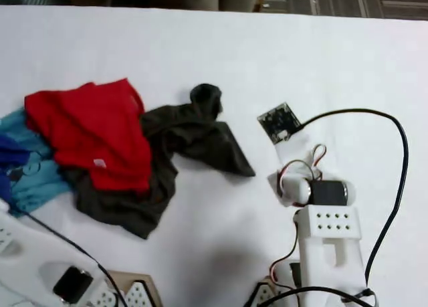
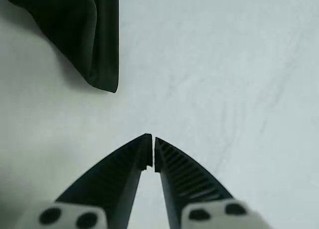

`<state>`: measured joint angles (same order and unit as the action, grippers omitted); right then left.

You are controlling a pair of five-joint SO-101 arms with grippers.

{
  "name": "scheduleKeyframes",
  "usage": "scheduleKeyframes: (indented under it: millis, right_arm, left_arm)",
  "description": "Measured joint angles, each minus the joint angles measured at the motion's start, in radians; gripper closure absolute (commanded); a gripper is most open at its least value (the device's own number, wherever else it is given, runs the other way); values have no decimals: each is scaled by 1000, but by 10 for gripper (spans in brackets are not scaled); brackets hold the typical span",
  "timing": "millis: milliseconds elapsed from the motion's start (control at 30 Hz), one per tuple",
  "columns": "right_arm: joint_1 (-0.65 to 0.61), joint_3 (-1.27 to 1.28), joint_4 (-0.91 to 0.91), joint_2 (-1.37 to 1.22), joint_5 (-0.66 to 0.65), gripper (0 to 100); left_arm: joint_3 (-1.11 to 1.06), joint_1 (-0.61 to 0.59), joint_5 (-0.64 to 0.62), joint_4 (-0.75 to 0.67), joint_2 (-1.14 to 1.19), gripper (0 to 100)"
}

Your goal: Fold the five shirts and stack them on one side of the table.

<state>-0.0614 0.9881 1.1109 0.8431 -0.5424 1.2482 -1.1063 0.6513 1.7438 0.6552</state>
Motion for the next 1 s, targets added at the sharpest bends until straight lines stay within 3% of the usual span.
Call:
scheduleKeyframes:
  millis: [233,467,633,800,933,1000]
  right_arm:
    - [-66,2,0,0,0,978]
    - [-97,2,-9,0,0,978]
    - [-97,11,-9,0,0,978]
    - [-95,11,-9,0,0,978]
    - [-97,11,-9,0,0,978]
    - [-95,11,-9,0,0,978]
  left_arm:
    - [-109,276,-71,26,-66,672]
    - [-700,649,-133,0,-252,672]
    - [-1114,718,-149,-173,-408,672]
    - [-1484,736,-149,-439,-528,672]
    - [-1613,735,-152,-585,-528,677]
    - [-1620,735,-153,-615,-488,728]
